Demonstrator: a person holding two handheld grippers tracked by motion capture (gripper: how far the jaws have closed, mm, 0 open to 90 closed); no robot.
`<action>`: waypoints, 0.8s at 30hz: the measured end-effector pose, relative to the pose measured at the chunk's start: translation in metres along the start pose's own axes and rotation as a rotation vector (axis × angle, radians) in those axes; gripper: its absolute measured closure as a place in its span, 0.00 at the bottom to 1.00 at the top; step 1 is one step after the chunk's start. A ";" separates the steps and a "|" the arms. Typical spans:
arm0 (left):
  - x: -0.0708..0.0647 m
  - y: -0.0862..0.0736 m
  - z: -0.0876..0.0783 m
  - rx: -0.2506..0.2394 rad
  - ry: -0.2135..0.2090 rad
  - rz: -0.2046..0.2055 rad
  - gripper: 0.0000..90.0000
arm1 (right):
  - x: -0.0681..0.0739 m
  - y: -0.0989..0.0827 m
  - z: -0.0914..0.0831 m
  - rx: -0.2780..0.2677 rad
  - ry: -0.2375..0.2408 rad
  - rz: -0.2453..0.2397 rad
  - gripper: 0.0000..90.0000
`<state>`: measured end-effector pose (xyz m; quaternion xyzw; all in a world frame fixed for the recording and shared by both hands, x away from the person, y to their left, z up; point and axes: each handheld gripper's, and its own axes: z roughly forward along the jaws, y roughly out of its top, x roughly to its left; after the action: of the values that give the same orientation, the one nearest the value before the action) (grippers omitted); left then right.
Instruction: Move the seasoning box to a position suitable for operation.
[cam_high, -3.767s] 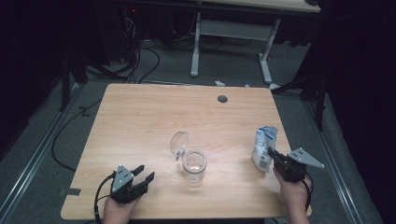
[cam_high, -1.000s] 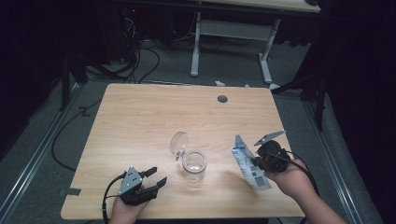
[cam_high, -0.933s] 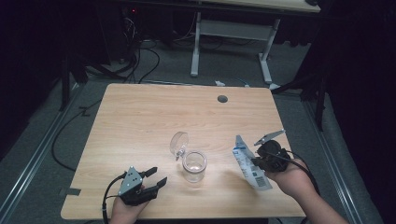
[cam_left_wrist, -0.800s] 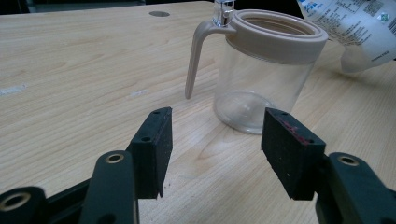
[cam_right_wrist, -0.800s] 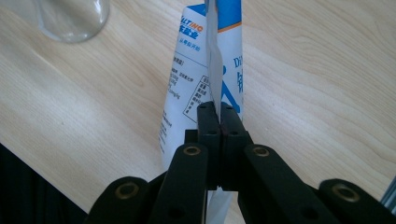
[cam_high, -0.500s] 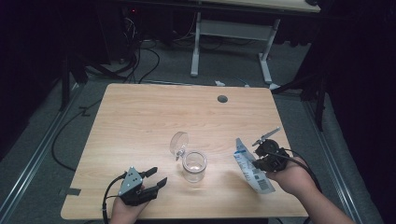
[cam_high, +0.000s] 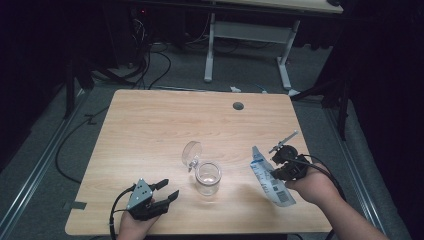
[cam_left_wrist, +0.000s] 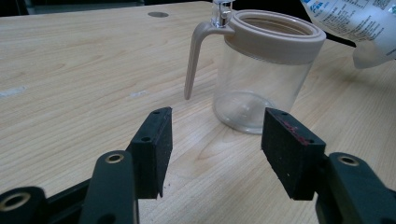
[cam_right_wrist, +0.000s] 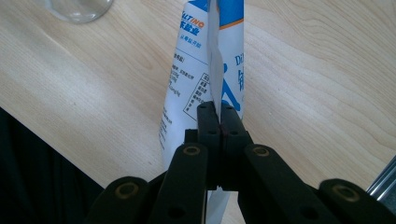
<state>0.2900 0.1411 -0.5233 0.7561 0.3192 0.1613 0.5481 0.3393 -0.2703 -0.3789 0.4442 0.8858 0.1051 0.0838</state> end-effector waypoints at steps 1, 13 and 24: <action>0.000 0.000 0.000 0.000 0.000 0.000 0.48 | 0.001 0.001 0.000 0.004 0.003 0.010 1.00; -0.008 0.000 0.001 -0.001 -0.009 0.034 0.50 | 0.002 0.002 0.002 0.055 0.018 0.016 1.00; -0.039 -0.002 0.012 0.005 -0.034 0.115 0.50 | 0.013 0.006 -0.008 0.024 0.025 0.015 1.00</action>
<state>0.2675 0.1068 -0.5255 0.7772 0.2663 0.1787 0.5413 0.3341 -0.2570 -0.3703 0.4506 0.8846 0.1006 0.0667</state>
